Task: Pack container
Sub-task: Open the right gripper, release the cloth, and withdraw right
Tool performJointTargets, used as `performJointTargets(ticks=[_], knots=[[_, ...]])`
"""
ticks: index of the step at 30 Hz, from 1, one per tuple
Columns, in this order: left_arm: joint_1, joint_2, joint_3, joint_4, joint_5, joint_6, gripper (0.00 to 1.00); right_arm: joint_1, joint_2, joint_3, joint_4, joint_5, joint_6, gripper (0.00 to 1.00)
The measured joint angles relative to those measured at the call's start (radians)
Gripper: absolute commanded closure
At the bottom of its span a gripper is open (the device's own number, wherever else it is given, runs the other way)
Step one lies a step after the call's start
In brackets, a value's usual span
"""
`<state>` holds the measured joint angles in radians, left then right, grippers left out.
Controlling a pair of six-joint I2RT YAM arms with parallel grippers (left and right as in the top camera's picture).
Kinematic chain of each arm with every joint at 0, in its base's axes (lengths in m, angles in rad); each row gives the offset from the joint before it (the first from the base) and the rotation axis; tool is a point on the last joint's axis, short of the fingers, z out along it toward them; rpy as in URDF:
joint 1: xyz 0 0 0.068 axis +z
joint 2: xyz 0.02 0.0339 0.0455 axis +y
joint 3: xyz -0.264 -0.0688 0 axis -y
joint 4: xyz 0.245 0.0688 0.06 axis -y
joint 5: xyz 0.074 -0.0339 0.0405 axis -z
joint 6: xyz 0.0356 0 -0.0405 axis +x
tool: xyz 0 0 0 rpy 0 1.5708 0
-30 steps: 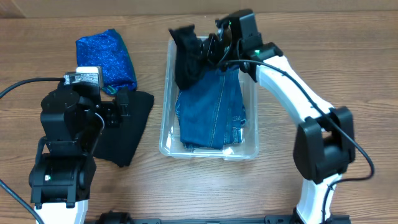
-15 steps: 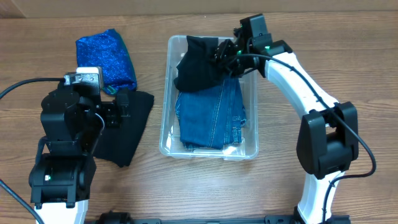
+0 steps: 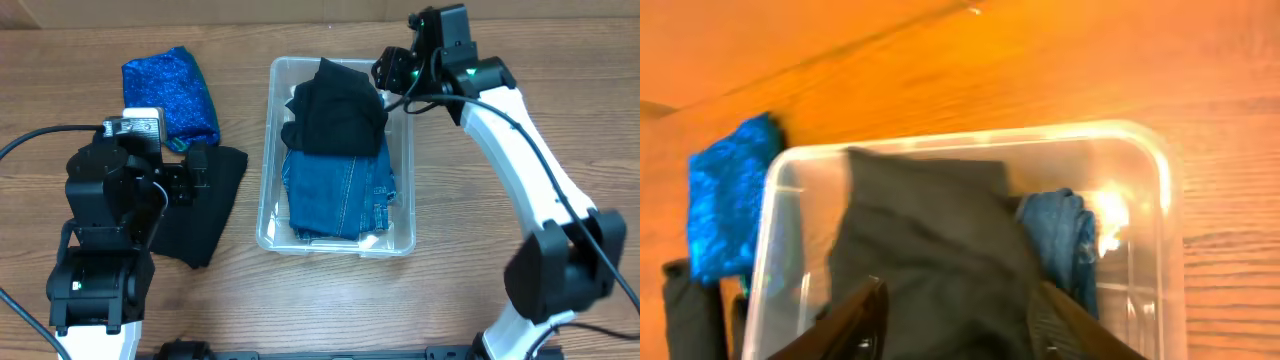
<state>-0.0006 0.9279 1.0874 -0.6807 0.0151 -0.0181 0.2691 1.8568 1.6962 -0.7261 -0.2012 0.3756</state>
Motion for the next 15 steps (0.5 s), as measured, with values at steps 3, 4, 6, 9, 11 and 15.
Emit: performJointTargets(ticks=[3,4,6,9,11,15], knots=[[0.0,0.0,0.0,0.0,0.0,0.0,0.0,0.045,-0.033,0.006,-0.068,0.018,-0.081,0.76],[0.0,0.0,0.0,0.0,0.0,0.0,0.0,0.073,-0.033,0.006,-0.096,0.026,-0.121,0.76],[0.0,0.0,0.0,0.0,0.0,0.0,0.0,0.099,-0.019,0.006,-0.141,0.045,-0.146,0.76],[0.0,0.0,0.0,0.0,0.0,0.0,0.0,0.121,0.032,0.006,-0.16,0.061,-0.167,0.76],[0.0,0.0,0.0,0.0,0.0,0.0,0.0,0.126,0.083,0.006,-0.168,0.067,-0.175,0.76],[0.0,0.0,0.0,0.0,0.0,0.0,0.0,0.127,0.22,0.005,-0.183,0.07,-0.186,0.68]])
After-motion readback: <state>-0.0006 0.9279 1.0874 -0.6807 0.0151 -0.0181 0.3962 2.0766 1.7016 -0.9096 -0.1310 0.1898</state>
